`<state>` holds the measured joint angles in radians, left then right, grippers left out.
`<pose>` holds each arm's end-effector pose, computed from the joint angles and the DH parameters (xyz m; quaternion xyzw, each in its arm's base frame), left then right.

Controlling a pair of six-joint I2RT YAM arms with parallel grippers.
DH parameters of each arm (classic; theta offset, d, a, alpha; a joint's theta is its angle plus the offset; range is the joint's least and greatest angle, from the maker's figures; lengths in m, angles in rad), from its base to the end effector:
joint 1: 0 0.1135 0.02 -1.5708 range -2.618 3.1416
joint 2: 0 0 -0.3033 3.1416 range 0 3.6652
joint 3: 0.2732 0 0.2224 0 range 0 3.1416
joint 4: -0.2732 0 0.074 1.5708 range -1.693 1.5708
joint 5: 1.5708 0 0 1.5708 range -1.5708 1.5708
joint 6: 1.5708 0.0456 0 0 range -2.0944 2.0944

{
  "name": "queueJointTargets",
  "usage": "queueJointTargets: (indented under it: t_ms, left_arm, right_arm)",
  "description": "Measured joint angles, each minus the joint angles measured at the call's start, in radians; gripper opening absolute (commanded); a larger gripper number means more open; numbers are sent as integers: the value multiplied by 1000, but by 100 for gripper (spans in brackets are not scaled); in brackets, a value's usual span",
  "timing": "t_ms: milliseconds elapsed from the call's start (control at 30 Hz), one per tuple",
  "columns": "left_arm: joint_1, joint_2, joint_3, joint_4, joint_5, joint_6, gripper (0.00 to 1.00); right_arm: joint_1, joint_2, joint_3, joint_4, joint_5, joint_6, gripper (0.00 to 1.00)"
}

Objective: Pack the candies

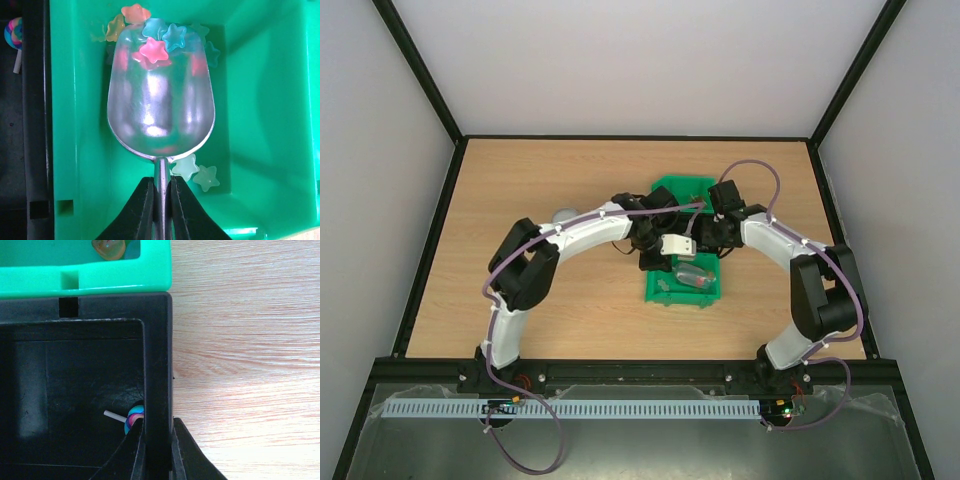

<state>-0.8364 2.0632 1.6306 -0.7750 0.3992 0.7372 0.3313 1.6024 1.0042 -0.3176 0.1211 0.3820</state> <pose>0.2711 -0.3267 0.2370 0.7079 0.6554 -0.2036 0.1671 0.2978 0.0966 0.2511 0.0434 0.9443 0.0584 0.3209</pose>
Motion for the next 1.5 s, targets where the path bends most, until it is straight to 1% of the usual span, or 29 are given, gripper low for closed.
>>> queueJointTargets:
  t_ms: [133, 333, 533, 667, 767, 1000, 1367, 1500]
  left_arm:
    - [8, 0, -29, 41, 31, -5, 2]
    - [59, -40, -205, 240, 153, -16, 2]
    - [106, -57, -320, 398, 275, -58, 2]
    - [124, -108, -421, 502, 312, -91, 2]
    - [138, -149, -486, 550, 328, -108, 2]
    - [174, -197, -513, 541, 328, -132, 2]
    - [184, -221, -436, 333, 219, -73, 2]
    - [175, -225, -360, 226, 148, -49, 2]
  right_arm:
    - [-4, 2, 3, -1, -1, -13, 1]
    - [-11, 2, 3, 0, -16, -27, 1]
    - [-18, 2, 2, 9, -39, -31, 1]
    - [-19, -11, -6, 34, -80, -30, 1]
    - [-18, -20, -28, 61, -100, -31, 1]
    - [-24, -44, -68, 91, -92, -43, 1]
    - [-22, -47, -69, 108, -85, -33, 1]
    - [-19, -47, -68, 120, -84, -10, 1]
